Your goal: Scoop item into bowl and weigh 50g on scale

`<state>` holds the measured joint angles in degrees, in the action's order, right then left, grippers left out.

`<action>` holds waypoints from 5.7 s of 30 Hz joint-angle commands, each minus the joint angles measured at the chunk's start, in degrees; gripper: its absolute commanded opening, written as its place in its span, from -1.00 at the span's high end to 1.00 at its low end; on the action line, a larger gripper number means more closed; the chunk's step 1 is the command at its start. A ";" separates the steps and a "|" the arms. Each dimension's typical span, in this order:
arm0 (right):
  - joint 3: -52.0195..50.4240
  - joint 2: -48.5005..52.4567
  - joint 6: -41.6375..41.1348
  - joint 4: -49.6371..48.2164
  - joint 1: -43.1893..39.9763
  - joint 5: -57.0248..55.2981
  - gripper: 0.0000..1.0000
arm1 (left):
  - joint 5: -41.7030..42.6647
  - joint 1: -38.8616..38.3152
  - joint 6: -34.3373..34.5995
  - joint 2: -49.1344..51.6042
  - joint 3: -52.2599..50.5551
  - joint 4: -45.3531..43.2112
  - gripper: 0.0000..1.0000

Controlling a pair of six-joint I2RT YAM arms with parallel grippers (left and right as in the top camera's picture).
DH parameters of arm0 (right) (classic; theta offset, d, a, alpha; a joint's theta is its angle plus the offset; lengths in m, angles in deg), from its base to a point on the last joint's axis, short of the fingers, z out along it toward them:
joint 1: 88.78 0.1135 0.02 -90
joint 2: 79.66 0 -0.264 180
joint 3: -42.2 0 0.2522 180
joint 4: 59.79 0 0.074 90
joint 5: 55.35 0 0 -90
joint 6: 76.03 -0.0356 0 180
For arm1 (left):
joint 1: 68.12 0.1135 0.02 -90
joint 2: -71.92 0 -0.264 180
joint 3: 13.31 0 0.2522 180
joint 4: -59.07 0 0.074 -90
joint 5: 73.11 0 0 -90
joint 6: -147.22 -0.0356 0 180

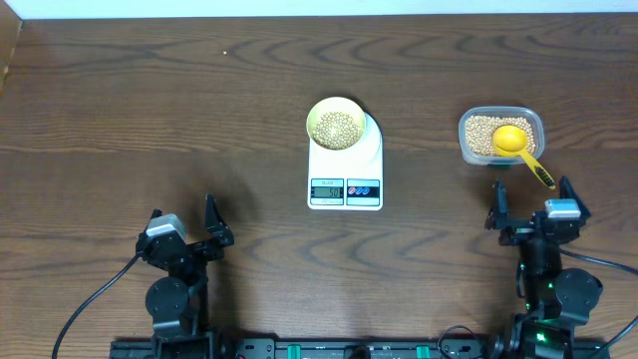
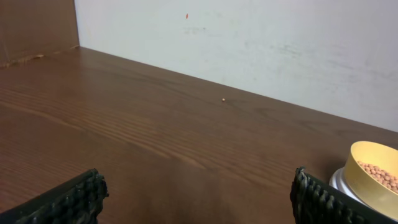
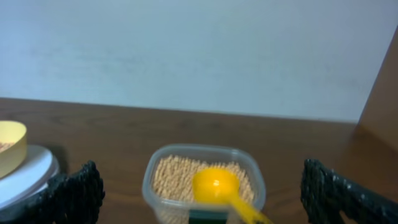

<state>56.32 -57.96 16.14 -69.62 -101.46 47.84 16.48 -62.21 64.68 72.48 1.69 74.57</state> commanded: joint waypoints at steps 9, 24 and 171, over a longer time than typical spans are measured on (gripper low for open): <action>-0.04 -14.51 -1.62 17.22 -0.33 -1.05 -0.98 | -1.60 0.28 -0.55 -0.33 -1.01 2.32 -0.93; -0.04 -21.42 -1.51 27.02 0.61 -0.81 -0.98 | -1.60 0.28 -0.55 -0.33 -1.01 2.32 -0.93; -0.04 -21.40 -2.75 27.93 13.07 -13.70 -0.98 | -1.60 0.28 -0.55 -0.33 -1.01 2.32 -0.94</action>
<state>56.34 -78.84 12.93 -41.97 -88.72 34.84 16.51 -62.21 64.66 72.48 1.71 74.59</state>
